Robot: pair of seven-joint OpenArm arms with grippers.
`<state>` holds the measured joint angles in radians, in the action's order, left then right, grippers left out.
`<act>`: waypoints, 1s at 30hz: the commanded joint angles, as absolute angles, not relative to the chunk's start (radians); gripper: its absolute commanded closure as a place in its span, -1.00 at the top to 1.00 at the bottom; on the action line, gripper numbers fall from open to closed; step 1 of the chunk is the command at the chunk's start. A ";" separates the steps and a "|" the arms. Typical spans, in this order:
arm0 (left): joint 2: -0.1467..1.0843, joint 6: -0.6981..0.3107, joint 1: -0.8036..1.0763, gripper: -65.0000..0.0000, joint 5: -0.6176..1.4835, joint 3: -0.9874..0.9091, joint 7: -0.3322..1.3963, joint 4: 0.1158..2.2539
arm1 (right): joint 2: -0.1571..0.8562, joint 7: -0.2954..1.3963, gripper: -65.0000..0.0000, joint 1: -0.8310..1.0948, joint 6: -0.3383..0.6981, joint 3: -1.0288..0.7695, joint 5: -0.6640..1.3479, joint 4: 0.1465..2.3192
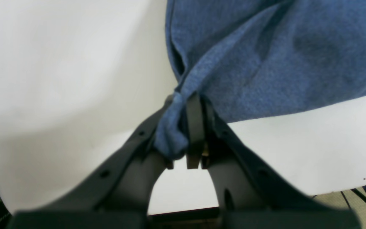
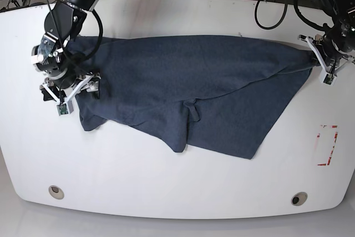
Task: Fold the T-shirt properly
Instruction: 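Release the right gripper and move it down along the shirt's side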
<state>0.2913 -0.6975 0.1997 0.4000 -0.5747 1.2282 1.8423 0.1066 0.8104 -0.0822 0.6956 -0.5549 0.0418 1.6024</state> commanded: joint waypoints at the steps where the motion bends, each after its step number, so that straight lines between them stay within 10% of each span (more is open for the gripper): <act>1: 0.308 -0.698 0.191 -1.00 0.404 -0.579 1.213 1.859 | 0.148 0.753 0.89 -0.160 0.698 -0.516 0.054 1.509; 30: 0.306 -0.698 0.188 -1.00 0.404 -0.541 1.213 1.857 | 0.130 0.720 0.88 -0.236 0.698 -0.489 0.054 1.412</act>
<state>0.2909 -0.6975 0.1970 0.3950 -0.5388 1.2289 1.8420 0.1226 0.7406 -0.2260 0.6968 -0.4877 0.0380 1.3777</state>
